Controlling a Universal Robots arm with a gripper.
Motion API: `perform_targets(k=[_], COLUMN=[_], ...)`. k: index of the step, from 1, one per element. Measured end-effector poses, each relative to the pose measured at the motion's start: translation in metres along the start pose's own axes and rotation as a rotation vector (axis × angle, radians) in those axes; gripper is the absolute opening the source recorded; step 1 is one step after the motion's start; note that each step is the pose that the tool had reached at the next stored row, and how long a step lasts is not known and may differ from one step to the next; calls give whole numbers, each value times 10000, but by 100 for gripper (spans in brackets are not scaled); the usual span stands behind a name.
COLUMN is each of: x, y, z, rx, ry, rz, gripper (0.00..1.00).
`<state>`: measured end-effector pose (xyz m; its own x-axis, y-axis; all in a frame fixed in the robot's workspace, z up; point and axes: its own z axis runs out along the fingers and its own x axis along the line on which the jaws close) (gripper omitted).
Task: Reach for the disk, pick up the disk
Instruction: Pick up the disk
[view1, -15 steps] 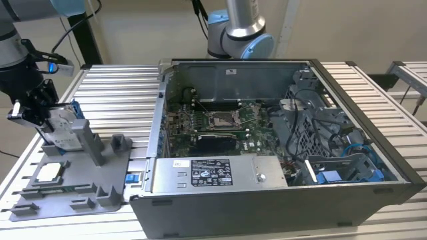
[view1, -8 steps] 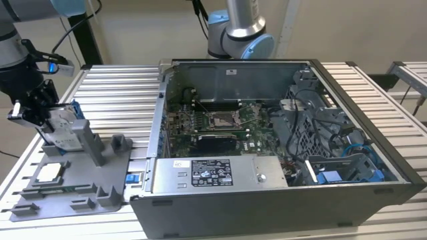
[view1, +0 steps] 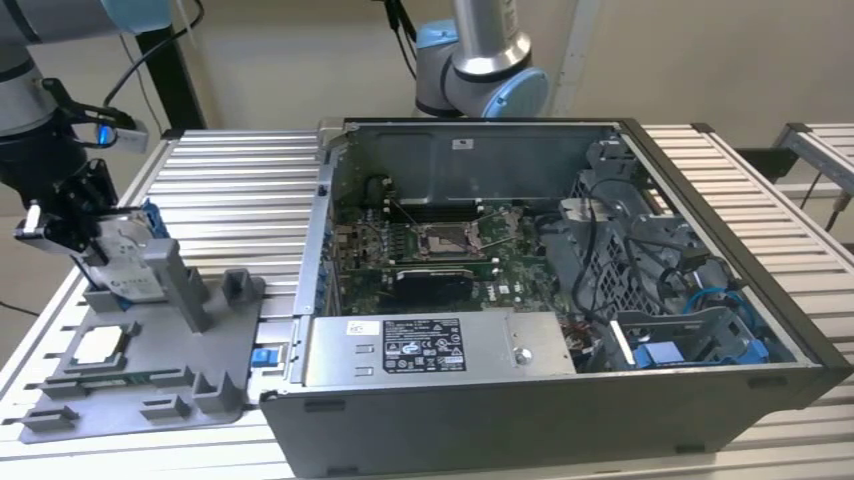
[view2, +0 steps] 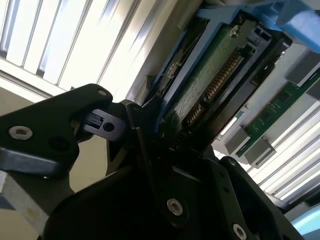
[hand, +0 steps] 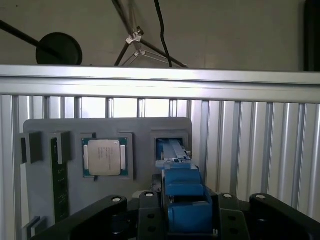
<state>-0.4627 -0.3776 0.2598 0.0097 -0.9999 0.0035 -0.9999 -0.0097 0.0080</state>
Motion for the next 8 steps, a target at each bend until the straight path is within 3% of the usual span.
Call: perform_targets(k=[8], x=[1], y=[1], z=[-108], rx=[-2], ry=[0], rz=[-1], gripper=[0])
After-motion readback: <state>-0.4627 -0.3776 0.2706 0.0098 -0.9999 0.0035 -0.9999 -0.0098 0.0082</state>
